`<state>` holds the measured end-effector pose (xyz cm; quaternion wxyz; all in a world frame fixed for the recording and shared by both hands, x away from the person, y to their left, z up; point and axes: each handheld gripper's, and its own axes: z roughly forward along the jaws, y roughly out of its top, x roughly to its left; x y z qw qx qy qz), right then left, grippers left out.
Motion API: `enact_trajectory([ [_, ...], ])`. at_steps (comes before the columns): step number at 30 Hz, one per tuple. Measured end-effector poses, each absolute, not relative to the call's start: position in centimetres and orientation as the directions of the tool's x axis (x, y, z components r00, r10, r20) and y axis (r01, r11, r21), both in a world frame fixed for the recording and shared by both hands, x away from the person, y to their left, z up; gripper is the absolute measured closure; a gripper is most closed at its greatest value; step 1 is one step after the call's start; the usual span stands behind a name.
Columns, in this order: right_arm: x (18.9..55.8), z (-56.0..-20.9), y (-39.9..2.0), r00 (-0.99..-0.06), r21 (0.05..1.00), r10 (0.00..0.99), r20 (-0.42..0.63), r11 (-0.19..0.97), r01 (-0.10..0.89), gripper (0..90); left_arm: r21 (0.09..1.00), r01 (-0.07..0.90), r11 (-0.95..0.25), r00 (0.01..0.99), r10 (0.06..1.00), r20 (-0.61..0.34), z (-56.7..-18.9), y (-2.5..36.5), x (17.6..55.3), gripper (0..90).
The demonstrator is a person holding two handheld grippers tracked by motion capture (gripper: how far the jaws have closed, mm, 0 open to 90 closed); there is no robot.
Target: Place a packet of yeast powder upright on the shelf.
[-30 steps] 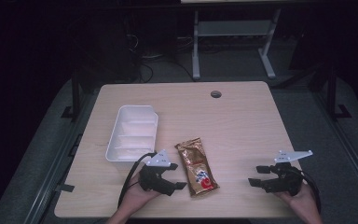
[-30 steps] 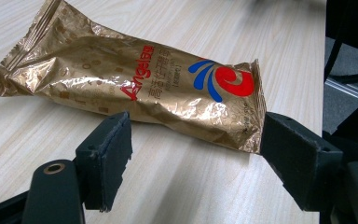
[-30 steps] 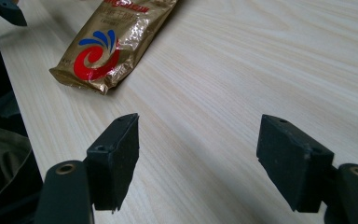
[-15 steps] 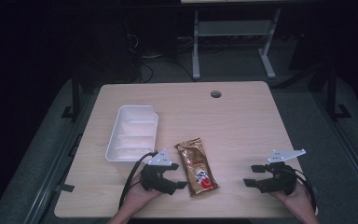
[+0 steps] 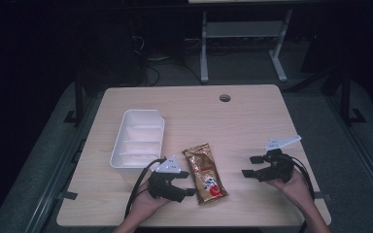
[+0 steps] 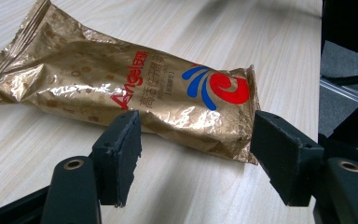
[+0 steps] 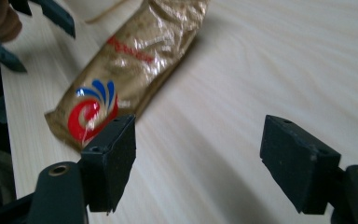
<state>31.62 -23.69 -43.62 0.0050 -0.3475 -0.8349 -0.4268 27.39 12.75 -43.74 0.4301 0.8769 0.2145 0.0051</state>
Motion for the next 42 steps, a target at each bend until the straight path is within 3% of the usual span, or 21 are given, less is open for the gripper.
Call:
enact_trajectory([
  [9,34.9,-42.4,-20.3,-0.795,0.7,0.528,0.298,0.446,0.558,25.0,0.747,0.359,-0.559,0.918,0.355,-0.176,-43.9,11.7,27.2,37.4],
  [16,37.5,-41.4,-17.2,-0.825,0.672,0.482,0.296,0.509,0.539,26.0,0.756,0.362,-0.546,0.921,0.334,-0.201,-43.9,10.9,27.4,54.3],
  [27,41.7,-41.3,-13.3,-0.842,0.626,0.448,0.3,0.573,0.528,27.6,0.734,0.367,-0.572,0.925,0.312,-0.219,-44.6,9.7,27.6,58.0],
  [33,43.2,-43.7,-12.0,-0.815,0.564,0.454,0.36,0.59,0.577,30.2,0.724,0.36,-0.589,0.927,0.316,-0.205,-44.9,9.3,27.6,56.4],
  [36,43.4,-44.7,-11.2,-0.816,0.54,0.439,0.375,0.613,0.577,40.2,0.722,0.36,-0.591,0.927,0.316,-0.203,-45.1,9.2,27.5,56.2],
  [38,43.5,-45.0,-11.0,-0.816,0.533,0.428,0.388,0.618,0.578,52.3,0.72,0.362,-0.591,0.926,0.317,-0.205,-45.1,9.2,27.6,56.1],
  [39,43.5,-45.0,-11.0,-0.816,0.533,0.428,0.388,0.618,0.578,52.3,0.72,0.362,-0.591,0.926,0.317,-0.205,-45.1,9.2,27.6,56.0],
  [40,43.6,-45.2,-11.0,-0.817,0.535,0.417,0.399,0.617,0.577,58.1,0.721,0.364,-0.59,0.925,0.318,-0.208,-45.1,9.2,27.6,56.0],
  [41,43.6,-45.2,-11.0,-0.81,0.534,0.409,0.42,0.611,0.585,72.3,0.72,0.367,-0.589,0.924,0.318,-0.211,-45.2,9.2,27.6,55.9],
  [42,43.5,-45.2,-11.1,-0.813,0.535,0.408,0.416,0.613,0.581,77.4,0.72,0.369,-0.588,0.923,0.32,-0.213,-45.2,9.2,27.5,55.8],
])
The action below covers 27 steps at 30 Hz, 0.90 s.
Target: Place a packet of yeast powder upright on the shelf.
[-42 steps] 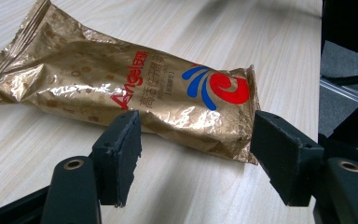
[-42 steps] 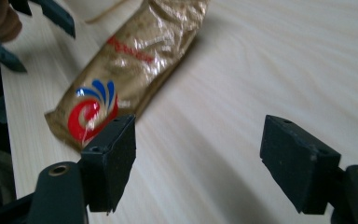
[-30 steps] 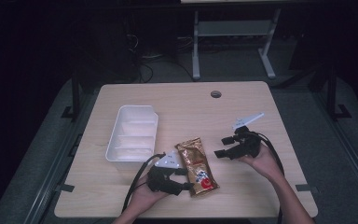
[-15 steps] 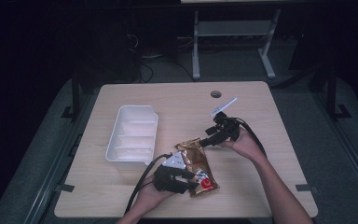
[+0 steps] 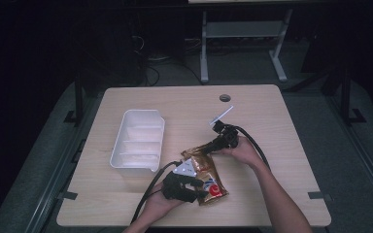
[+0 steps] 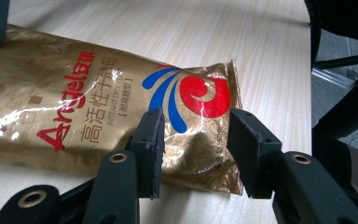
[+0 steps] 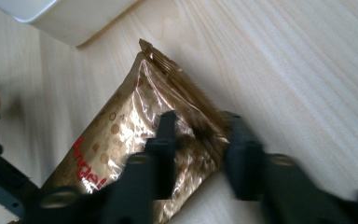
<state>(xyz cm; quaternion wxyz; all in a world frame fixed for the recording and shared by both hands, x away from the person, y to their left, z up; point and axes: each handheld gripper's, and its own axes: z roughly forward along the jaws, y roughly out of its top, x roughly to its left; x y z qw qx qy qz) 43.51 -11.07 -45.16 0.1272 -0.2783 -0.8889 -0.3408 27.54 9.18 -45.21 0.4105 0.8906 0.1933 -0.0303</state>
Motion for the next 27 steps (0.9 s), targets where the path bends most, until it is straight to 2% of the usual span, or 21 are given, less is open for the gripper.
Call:
enact_trajectory([
  [1,43.5,-45.2,-11.1,-0.813,0.535,0.408,0.416,0.613,0.581,77.4,0.72,0.369,-0.588,0.923,0.32,-0.213,-45.2,9.2,27.5,55.9],
  [4,43.3,-44.7,-11.4,-0.822,0.54,0.413,0.394,0.619,0.57,88.6,0.717,0.374,-0.588,0.922,0.323,-0.216,-45.2,9.3,27.6,55.0],
  [10,43.0,-44.2,-12.0,-0.826,0.559,0.409,0.388,0.608,0.564,89.3,0.73,0.387,-0.564,0.912,0.353,-0.21,-44.9,9.8,27.8,50.6],
  [16,42.6,-43.0,-12.5,-0.842,0.595,0.396,0.367,0.596,0.54,89.3,0.76,0.41,-0.505,0.886,0.42,-0.199,-44.5,10.6,28.1,41.2],
  [17,42.4,-42.6,-12.8,-0.846,0.608,0.39,0.365,0.588,0.533,89.3,0.769,0.423,-0.48,0.872,0.448,-0.2,-44.4,11.0,28.2,35.7],
  [27,40.8,-39.8,-14.2,-0.88,0.691,0.368,0.301,0.552,0.468,89.1,0.784,0.451,-0.427,0.846,0.484,-0.223,-44.3,12.1,28.4,29.9],
])
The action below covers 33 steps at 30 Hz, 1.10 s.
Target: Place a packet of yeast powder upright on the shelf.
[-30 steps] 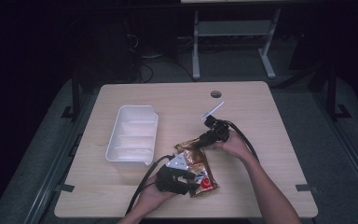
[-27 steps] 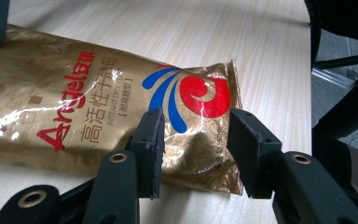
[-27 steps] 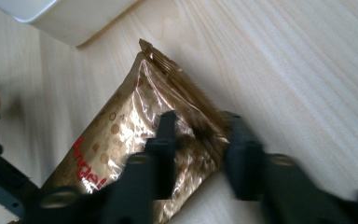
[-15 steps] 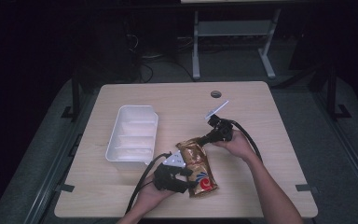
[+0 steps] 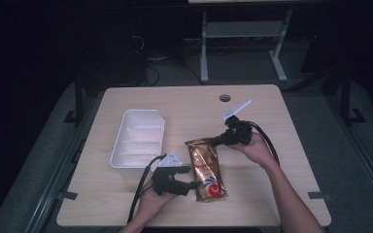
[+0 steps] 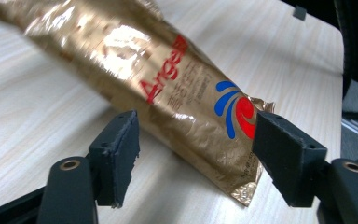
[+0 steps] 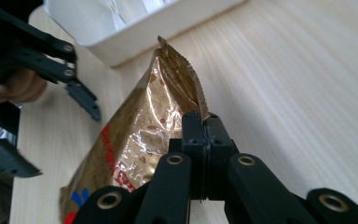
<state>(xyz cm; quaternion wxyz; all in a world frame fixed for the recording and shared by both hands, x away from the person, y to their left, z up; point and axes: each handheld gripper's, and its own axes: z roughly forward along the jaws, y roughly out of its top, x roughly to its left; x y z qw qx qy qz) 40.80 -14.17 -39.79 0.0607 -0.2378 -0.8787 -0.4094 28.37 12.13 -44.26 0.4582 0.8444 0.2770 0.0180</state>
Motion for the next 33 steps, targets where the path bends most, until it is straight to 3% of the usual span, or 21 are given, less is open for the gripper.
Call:
enact_trajectory([
  [13,37.6,-36.6,-15.9,-0.921,0.785,0.317,0.226,0.501,0.365,89.1,0.791,0.465,-0.398,0.835,0.493,-0.244,-44.5,12.1,28.5,22.4],
  [23,33.2,-35.4,-17.1,-0.95,0.861,0.274,0.153,0.435,0.264,89.0,0.771,0.466,-0.434,0.864,0.413,-0.289,-45.3,10.1,28.7,23.0],
  [28,32.6,-35.6,-17.4,-0.957,0.88,0.239,0.167,0.402,0.254,88.9,0.754,0.46,-0.47,0.874,0.389,-0.291,-45.7,9.5,28.7,33.4],
  [29,32.5,-35.7,-17.4,-0.957,0.882,0.235,0.171,0.397,0.256,88.8,0.756,0.458,-0.467,0.875,0.384,-0.293,-45.7,9.3,28.8,37.2],
  [30,32.4,-36.2,-17.4,-0.956,0.884,0.231,0.181,0.388,0.262,88.1,0.759,0.453,-0.468,0.88,0.373,-0.296,-45.7,9.3,28.8,48.1],
  [33,32.5,-36.7,-17.6,-0.95,0.878,0.24,0.202,0.385,0.284,81.7,0.765,0.454,-0.457,0.882,0.354,-0.312,-45.5,9.2,28.8,58.5],
])
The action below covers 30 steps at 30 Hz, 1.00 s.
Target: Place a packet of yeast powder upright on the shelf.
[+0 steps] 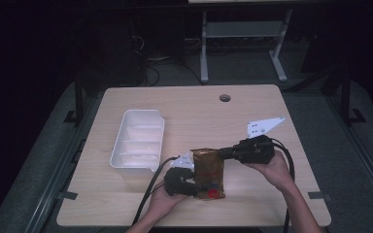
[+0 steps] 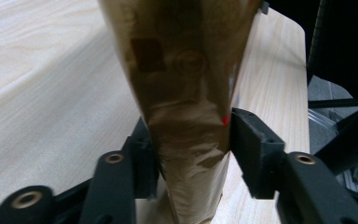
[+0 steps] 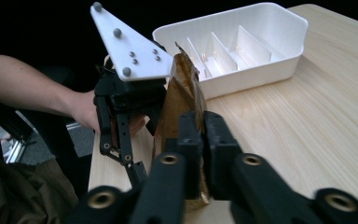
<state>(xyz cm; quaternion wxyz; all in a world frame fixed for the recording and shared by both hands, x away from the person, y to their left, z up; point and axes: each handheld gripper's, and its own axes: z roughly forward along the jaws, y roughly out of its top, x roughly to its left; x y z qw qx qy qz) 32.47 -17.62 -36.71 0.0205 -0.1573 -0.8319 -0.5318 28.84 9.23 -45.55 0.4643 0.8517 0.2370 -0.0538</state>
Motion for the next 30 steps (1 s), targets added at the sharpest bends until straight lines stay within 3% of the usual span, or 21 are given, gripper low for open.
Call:
enact_trajectory([
  [1,32.5,-36.7,-17.6,-0.95,0.878,0.24,0.202,0.385,0.284,81.7,0.765,0.454,-0.457,0.882,0.354,-0.312,-45.5,9.2,28.8,60.7],
  [4,32.6,-37.6,-17.7,-0.939,0.872,0.239,0.246,0.368,0.322,58.6,0.771,0.454,-0.447,0.883,0.34,-0.322,-45.4,9.3,28.8,67.1],
  [5,32.6,-37.6,-17.7,-0.939,0.872,0.239,0.246,0.368,0.322,58.6,0.775,0.445,-0.449,0.888,0.334,-0.316,-45.4,9.4,28.7,67.1],
  [6,32.6,-38.2,-17.5,-0.927,0.861,0.259,0.271,0.366,0.354,43.7,0.779,0.436,-0.452,0.891,0.336,-0.304,-45.3,9.3,28.5,68.1],
  [7,32.7,-38.5,-17.3,-0.921,0.856,0.267,0.284,0.361,0.369,42.6,0.782,0.433,-0.449,0.893,0.336,-0.301,-45.3,9.3,28.4,68.3],
  [10,32.6,-39.4,-16.5,-0.916,0.841,0.26,0.304,0.379,0.387,44.4,0.784,0.429,-0.448,0.894,0.337,-0.296,-45.3,9.3,28.2,69.0],
  [16,32.2,-39.6,-15.6,-0.931,0.842,0.218,0.291,0.403,0.358,61.9,0.787,0.419,-0.452,0.898,0.335,-0.286,-45.2,9.4,28.1,68.5],
  [19,32.1,-39.6,-15.6,-0.93,0.843,0.212,0.3,0.397,0.362,69.9,0.786,0.422,-0.452,0.896,0.338,-0.287,-45.3,9.5,28.1,64.5],
  [20,32.1,-39.5,-15.7,-0.931,0.845,0.203,0.303,0.394,0.361,75.2,0.787,0.427,-0.445,0.894,0.337,-0.294,-45.2,9.6,28.1,59.1],
  [27,31.4,-38.8,-15.3,-0.943,0.85,0.196,0.27,0.412,0.329,80.2,0.79,0.42,-0.447,0.893,0.358,-0.272,-45.1,10.1,27.7,44.1],
  [30,31.3,-38.3,-15.8,-0.943,0.852,0.203,0.263,0.409,0.326,81.2,0.798,0.409,-0.442,0.893,0.374,-0.25,-44.8,10.5,27.5,42.0],
])
